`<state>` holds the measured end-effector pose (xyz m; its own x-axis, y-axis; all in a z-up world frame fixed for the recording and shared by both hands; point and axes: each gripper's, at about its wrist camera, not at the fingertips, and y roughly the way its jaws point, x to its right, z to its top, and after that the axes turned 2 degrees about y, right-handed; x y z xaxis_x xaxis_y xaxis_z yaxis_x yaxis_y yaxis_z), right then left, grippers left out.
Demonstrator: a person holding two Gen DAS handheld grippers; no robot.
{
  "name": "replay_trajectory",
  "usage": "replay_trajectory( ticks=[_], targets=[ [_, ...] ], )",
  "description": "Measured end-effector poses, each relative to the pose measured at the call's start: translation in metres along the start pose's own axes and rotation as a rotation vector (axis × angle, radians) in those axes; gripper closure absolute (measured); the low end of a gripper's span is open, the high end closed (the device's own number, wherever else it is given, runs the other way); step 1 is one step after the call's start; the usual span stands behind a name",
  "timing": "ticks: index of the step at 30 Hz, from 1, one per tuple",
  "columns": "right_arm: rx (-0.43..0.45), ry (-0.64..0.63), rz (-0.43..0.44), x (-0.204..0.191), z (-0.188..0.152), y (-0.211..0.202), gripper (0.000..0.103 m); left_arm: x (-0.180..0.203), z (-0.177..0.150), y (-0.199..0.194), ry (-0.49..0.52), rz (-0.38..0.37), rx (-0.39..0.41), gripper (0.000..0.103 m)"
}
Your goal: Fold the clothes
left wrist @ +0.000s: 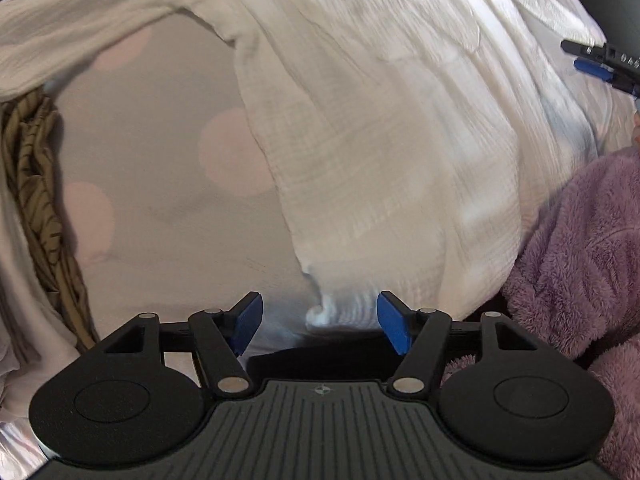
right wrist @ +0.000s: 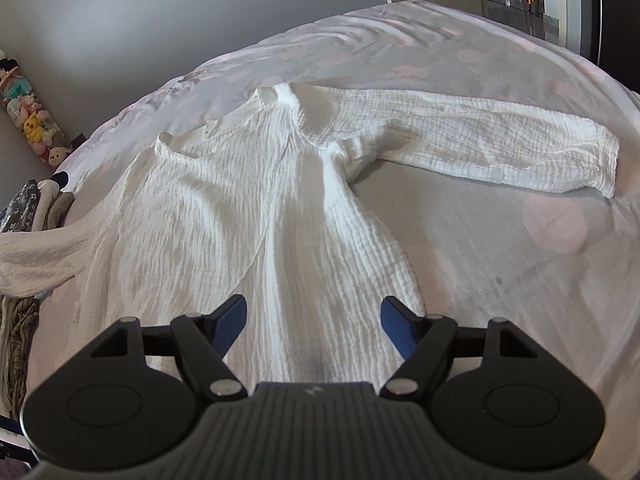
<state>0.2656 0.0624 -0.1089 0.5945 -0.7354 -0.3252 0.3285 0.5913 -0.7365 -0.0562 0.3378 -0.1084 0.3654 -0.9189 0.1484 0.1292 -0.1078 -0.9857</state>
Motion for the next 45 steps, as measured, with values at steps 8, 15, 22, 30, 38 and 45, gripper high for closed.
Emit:
replay_trajectory(
  ticks=[8,15,22,30,38,45],
  targets=[
    [-0.156,-0.057,0.000,0.019,0.029,-0.016,0.027,0.019,-0.005,0.006,0.076,0.012,-0.027,0.085],
    [-0.442,-0.169,0.018,0.067,0.017,-0.005,0.051,0.013,-0.009,0.001,0.046,0.020,0.021,0.094],
    [-0.677,-0.163,0.124,0.079,-0.002,0.029,0.055,0.012,-0.005,0.006,0.038,0.033,0.026,0.096],
    [-0.595,-0.245,0.165,0.053,0.015,0.018,0.098,-0.005,-0.008,-0.024,-0.049,0.003,0.172,0.099],
    [-0.330,-0.090,0.109,0.062,0.077,0.005,0.098,-0.055,0.020,-0.051,-0.242,0.032,0.312,0.099],
    [-0.221,0.043,0.053,0.069,0.094,0.034,0.090,-0.099,0.048,-0.018,-0.409,-0.007,0.361,0.098]
  ],
)
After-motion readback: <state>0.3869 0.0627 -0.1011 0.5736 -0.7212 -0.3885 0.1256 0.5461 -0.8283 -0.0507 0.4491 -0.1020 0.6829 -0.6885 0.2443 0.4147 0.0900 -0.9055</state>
